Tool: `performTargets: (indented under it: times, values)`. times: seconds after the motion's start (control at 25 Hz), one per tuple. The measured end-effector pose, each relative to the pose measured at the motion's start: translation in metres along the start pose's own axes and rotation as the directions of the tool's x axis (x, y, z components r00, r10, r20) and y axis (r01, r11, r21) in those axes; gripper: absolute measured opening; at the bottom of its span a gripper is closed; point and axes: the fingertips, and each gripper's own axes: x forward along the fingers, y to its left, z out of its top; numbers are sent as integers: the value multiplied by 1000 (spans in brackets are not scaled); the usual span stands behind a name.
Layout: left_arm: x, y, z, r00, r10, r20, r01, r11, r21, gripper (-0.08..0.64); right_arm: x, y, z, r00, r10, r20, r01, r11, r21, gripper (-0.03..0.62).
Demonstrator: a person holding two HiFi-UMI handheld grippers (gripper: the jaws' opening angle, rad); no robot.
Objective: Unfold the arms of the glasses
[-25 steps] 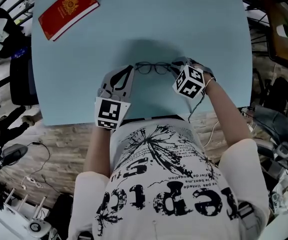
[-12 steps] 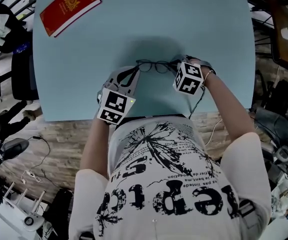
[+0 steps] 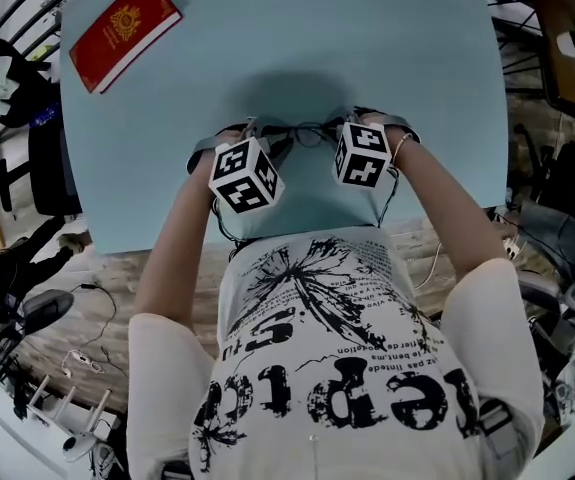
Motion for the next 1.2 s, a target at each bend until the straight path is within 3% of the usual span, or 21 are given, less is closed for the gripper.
performTargets:
  times: [0.2,0.52,0.92,1.2]
  values:
    - [21,2,1,994,-41,-102,54,990,127,92,-3,-2,0,1000,-5,11,5,1000,3,35]
    - [48,0,7,985,-30,-171,75,961,265,75,-4,0,-4,1000,13,25,-13,1000,22,35]
    - [57,-8,16,987,-32,-160,83,942,326,37,-5,3,-11,1000,25,13,-25,1000,11,34]
    - [44,-9,29,998,-11,-58,29,945,327,31,-4,3,-21,1000,27,-4,-27,998,52,35]
